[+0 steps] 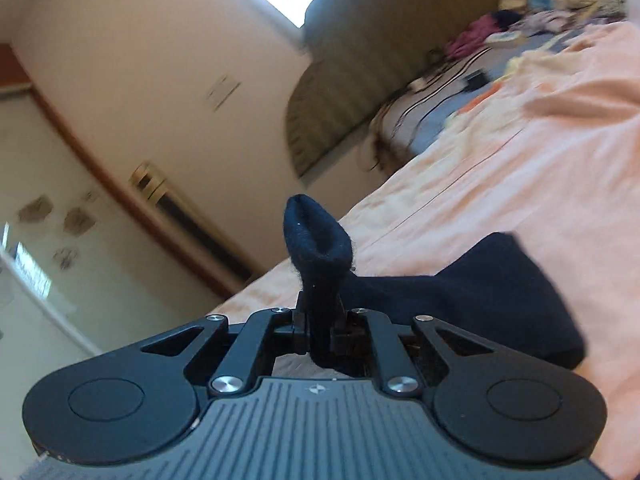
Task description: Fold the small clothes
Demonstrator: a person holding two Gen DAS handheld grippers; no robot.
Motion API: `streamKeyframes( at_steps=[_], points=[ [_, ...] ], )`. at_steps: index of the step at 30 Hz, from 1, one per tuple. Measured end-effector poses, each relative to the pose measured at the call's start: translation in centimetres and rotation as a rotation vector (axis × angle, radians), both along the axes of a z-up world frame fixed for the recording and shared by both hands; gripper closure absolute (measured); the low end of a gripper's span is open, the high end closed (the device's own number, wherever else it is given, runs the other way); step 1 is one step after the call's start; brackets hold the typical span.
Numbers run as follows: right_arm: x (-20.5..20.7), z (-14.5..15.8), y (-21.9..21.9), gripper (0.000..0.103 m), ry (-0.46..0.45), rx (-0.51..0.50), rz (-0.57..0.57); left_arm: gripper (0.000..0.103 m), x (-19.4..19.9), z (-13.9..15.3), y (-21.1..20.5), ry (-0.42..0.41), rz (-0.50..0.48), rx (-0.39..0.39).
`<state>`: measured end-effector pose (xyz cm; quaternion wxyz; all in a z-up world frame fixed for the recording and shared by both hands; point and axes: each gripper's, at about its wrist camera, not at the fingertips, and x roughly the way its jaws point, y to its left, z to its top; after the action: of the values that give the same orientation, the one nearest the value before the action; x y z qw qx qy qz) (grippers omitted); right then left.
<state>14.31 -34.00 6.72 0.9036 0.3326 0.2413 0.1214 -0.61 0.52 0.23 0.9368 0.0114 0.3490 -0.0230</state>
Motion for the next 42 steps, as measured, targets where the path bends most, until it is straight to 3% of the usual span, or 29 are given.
streamKeyframes(
  at_steps=[2, 3, 4, 6, 9, 11, 16, 17, 19, 21, 24, 26, 27, 28, 32, 36, 38, 41, 42],
  points=[
    [0.7, -1.0, 4.5, 0.084, 0.049, -0.044, 0.063, 0.0, 0.0, 0.0, 0.1, -0.001, -0.001, -0.002],
    [0.7, -1.6, 6.4, 0.076, 0.073, -0.074, 0.089, 0.0, 0.0, 0.0, 0.1, -0.001, -0.001, -0.002],
    [0.6, -1.9, 7.7, 0.049, 0.099, -0.093, 0.111, 0.0, 0.1, 0.0, 0.0, -0.001, -0.001, -0.002],
    [-1.0, -2.2, 8.3, 0.018, 0.097, -0.09, 0.099, 0.0, 0.0, -0.1, 0.1, -0.001, -0.001, -0.004],
    [-4.7, -2.2, 6.6, 0.019, 0.051, -0.047, 0.081, 0.0, -0.1, 0.1, 0.2, 0.008, -0.011, -0.004],
    [-6.8, -2.2, 4.7, 0.019, 0.039, -0.074, 0.057, 0.0, 0.1, 0.9, 0.6, 0.044, -0.038, -0.067],
    [-10.3, -5.7, 0.9, 0.019, 0.05, -0.142, -0.023, 0.0, 5.4, 3.6, 1.3, 0.156, -0.178, -0.611],
    [-10.7, -6.2, 0.7, 0.021, 0.036, -0.132, -0.026, 0.0, 7.3, 3.5, 0.8, 0.182, -0.173, -0.666],
    [-10.9, -6.1, 0.6, 0.014, 0.012, -0.118, -0.031, 0.0, 10.7, 2.7, -0.1, 0.202, -0.117, -0.696],
    [-10.7, -6.4, 0.5, 0.013, 0.021, -0.1, -0.028, 0.001, 13.8, 1.2, -1.2, 0.244, -0.061, -0.675],
    [-10.6, -6.7, -0.3, 0.011, 0.01, -0.04, -0.026, 0.002, 16.2, 1.1, -3.5, 0.203, -0.062, -0.587],
    [-10.5, -6.9, -0.6, 0.011, 0.006, -0.017, -0.026, 0.033, 17.3, 1.0, -5.3, 0.204, -0.061, -0.502],
    [-10.5, -6.9, -0.5, 0.011, 0.004, -0.015, -0.024, 0.077, 17.9, 1.0, -6.1, 0.203, -0.053, -0.435],
    [-10.5, -6.8, -0.5, 0.01, 0.003, -0.016, -0.023, 0.096, 18.3, 0.8, -6.7, 0.217, -0.05, -0.391],
    [-10.5, -6.9, -0.5, 0.009, 0.0, -0.011, -0.021, 0.097, 19.1, 2.7, -6.4, 0.157, -0.067, -0.339],
    [-10.4, -6.9, -0.4, 0.008, -0.002, -0.009, -0.018, 0.097, 18.7, 5.5, -3.9, 0.049, -0.04, -0.206],
    [-10.4, -6.9, -0.4, 0.007, -0.003, -0.009, -0.016, 0.097, 19.1, 4.7, -2.9, 0.075, -0.032, -0.145],
    [-10.3, -6.9, -0.4, 0.007, -0.003, -0.009, -0.015, 0.094, 19.2, 2.9, -2.1, 0.161, -0.055, -0.12],
    [-10.3, -6.9, -0.4, 0.007, -0.003, -0.01, -0.015, 0.088, 18.8, 2.8, -1.9, 0.155, -0.034, -0.11]
  ],
)
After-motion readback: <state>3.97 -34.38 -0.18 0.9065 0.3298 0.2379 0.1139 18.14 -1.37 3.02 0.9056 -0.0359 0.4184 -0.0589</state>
